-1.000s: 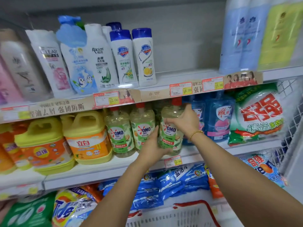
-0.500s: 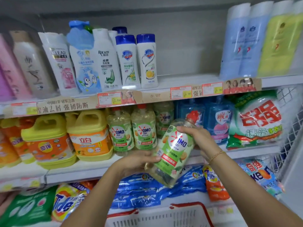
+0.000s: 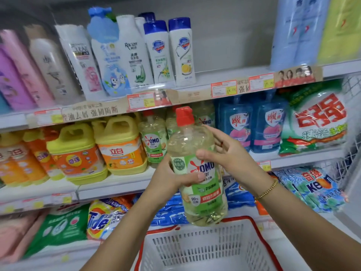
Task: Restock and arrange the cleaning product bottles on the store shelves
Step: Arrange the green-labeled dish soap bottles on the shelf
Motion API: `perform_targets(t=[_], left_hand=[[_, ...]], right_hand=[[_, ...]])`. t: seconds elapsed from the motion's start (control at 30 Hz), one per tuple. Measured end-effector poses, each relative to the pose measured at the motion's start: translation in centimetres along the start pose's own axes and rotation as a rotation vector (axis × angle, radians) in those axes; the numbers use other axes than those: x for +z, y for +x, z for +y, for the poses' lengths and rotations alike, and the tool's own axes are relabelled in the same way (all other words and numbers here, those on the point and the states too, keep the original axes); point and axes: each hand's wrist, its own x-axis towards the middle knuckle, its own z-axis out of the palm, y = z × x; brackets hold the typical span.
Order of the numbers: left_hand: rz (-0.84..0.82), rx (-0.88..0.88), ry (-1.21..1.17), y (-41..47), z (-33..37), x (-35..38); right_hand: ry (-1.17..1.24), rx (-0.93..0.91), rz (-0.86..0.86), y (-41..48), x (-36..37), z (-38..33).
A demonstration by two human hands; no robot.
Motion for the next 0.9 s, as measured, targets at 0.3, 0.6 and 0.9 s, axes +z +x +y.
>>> perform_targets(t=[0.3,0.6,0.9], left_hand=[[0.375,0.156,-0.270,-0.7,2.5,-1.9],[0.346,0.192,-0.414,-0.4,3.9,-0.3],[0.194,0.339,-0.292,0.1,3.7,-1.2]], right_hand=[[-0.113,-0.051,-0.025,-4.5,1.8,5.5],[-0.275,-0.344,0.290,-2.5,2.6,5.0],[0.776,-0.060,-0.254,-0.6,2.7,5.5]])
